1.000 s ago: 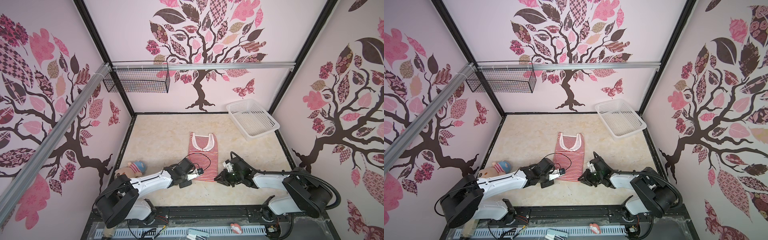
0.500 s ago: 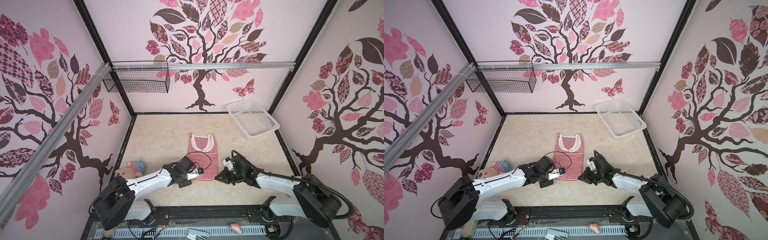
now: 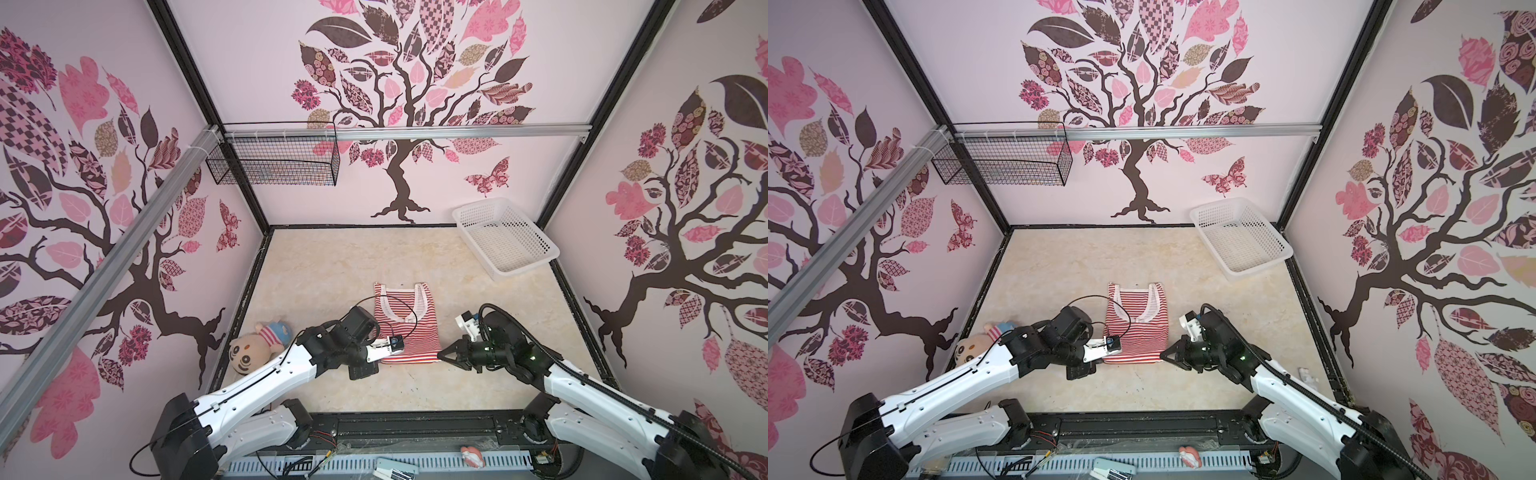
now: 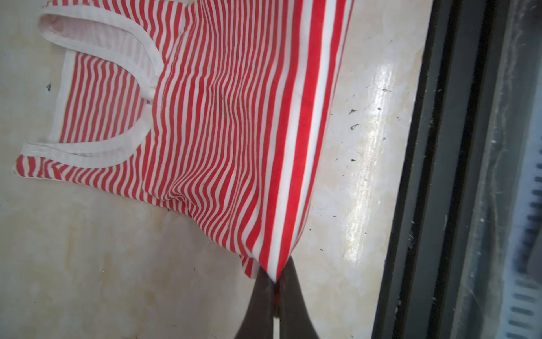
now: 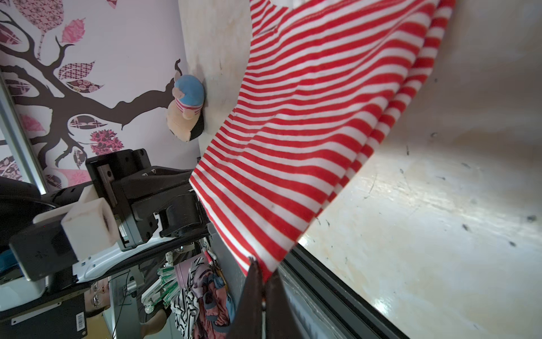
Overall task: Fold and stack tank tops
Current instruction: Fold the tank top at the center of the table.
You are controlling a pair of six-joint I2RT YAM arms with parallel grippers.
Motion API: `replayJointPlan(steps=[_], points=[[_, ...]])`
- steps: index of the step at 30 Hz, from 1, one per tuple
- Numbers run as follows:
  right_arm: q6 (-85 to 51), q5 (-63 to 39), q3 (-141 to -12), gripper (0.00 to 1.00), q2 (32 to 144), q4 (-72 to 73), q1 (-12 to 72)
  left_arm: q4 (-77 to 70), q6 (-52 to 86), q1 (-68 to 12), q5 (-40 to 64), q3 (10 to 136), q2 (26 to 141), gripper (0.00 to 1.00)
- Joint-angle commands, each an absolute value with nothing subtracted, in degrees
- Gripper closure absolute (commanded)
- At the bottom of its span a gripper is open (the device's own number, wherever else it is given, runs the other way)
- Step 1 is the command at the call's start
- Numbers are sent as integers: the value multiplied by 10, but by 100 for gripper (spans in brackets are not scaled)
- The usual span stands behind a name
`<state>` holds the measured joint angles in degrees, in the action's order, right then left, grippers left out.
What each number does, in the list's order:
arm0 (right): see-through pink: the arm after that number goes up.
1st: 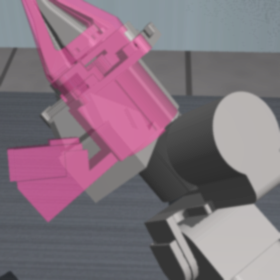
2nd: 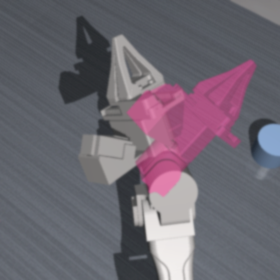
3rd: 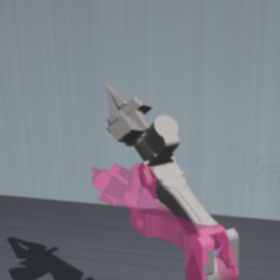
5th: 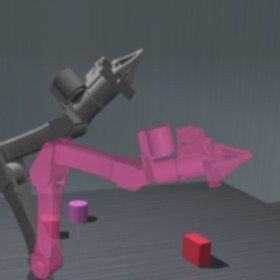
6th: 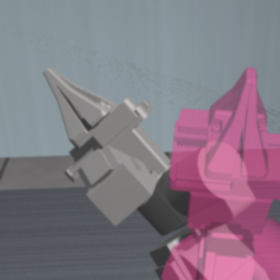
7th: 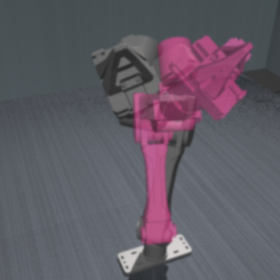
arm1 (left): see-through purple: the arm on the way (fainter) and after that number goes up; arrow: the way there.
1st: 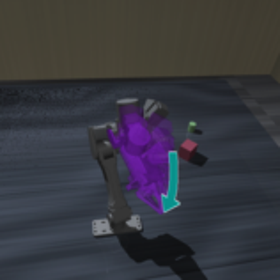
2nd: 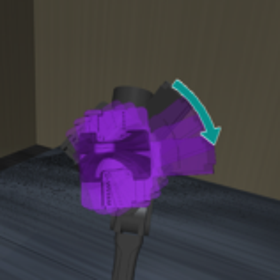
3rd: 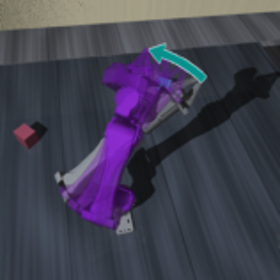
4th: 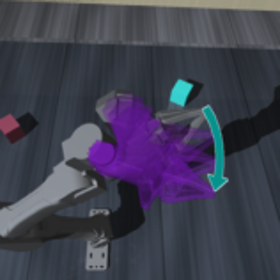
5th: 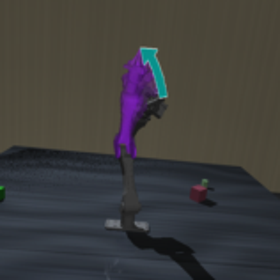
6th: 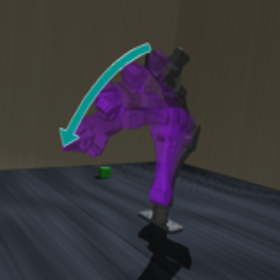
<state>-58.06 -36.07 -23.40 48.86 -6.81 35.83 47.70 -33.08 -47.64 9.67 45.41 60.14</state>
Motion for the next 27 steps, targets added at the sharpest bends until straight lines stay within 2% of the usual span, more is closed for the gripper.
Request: replayJointPlan(steps=[1, 10, 27], points=[[-599, -369, -248, 97, 452, -127, 360, 544, -334, -482, 139, 491, 589, 100], [-610, -351, -314, 97, 423, -177, 361, 588, -324, -484, 157, 558, 578, 100], [-582, -340, -396, 96, 559, -113, 342, 521, -340, -469, 84, 525, 603, 100]])
